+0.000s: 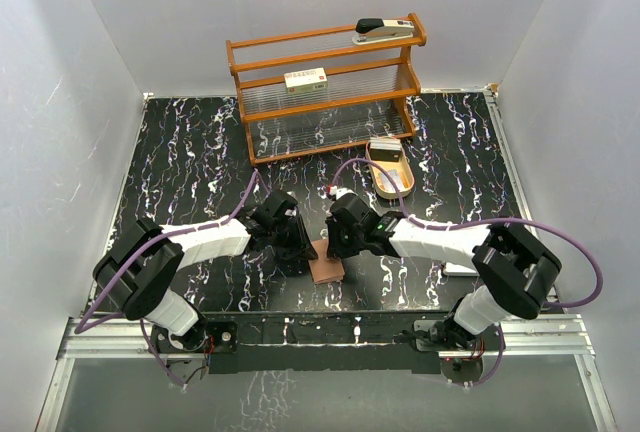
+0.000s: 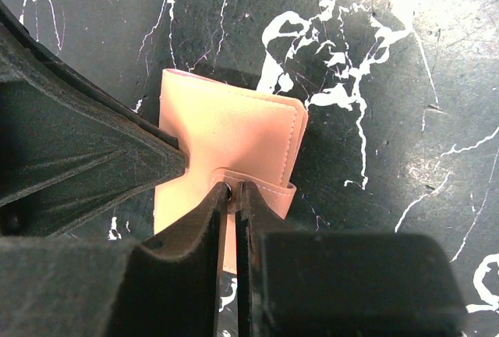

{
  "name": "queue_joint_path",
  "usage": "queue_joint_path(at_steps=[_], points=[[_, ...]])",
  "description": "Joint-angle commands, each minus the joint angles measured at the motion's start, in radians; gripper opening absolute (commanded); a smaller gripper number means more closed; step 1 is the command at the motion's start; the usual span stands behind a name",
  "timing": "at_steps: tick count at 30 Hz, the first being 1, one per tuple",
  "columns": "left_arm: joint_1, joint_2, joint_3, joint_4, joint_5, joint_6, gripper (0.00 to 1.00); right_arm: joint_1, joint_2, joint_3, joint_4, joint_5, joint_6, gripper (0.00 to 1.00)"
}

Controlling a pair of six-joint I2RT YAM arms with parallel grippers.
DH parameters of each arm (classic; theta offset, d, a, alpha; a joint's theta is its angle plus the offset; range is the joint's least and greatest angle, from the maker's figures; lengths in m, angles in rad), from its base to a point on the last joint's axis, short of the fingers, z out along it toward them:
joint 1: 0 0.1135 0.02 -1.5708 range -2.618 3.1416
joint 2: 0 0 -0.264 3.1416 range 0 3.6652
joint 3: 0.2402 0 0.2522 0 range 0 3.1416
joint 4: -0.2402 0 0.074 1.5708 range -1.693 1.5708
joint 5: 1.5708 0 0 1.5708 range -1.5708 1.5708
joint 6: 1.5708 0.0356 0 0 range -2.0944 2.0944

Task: Put the credit cards into the card holder
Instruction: Close the card holder at the center of the board.

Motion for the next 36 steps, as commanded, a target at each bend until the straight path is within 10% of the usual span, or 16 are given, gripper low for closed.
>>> queue_joint_path(at_steps=[1,36], points=[[-0.006,-0.003,-0.008,-0.052,-0.033,0.001,0.15,0.008,0.01,-0.043,-0.112,0.055,0.001,0.06],[-0.006,-0.027,-0.016,-0.056,-0.05,0.009,0.16,0.019,0.004,-0.002,-0.017,-0.027,0.01,0.06]])
